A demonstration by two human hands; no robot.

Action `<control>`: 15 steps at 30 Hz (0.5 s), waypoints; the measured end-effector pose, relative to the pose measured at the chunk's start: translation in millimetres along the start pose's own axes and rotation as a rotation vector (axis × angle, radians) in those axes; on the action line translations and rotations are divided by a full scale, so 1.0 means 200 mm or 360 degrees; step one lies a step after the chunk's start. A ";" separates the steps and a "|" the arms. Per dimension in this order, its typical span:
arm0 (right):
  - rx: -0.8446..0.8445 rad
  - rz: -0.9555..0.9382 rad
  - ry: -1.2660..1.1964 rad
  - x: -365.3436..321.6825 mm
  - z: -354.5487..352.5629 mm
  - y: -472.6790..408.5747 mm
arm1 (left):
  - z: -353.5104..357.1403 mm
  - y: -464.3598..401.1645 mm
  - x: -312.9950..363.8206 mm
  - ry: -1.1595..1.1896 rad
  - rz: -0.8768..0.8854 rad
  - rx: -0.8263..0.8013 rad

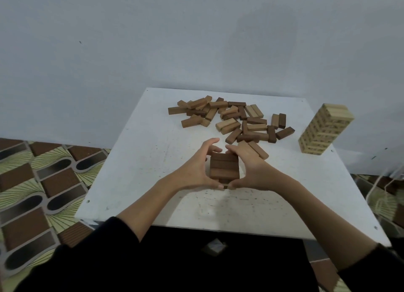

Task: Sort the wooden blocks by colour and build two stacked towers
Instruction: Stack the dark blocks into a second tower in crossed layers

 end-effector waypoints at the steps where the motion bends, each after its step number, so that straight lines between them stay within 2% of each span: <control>1: 0.0015 -0.0010 -0.0007 0.00 0.00 0.00 | 0.00 0.00 0.00 -0.0001 0.0004 0.0013; 15: 0.0087 -0.0084 -0.0026 -0.02 0.02 -0.01 | 0.01 -0.01 -0.03 0.0047 0.0034 0.0115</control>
Point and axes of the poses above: each hand's wrist, its own y-axis away from the middle knuckle, its own z-axis out of the palm, x = y × z, the point moved 6 cm from there along -y, towards the middle knuckle, and after that the axes turned 3 degrees about x, right-handed, at the moved point
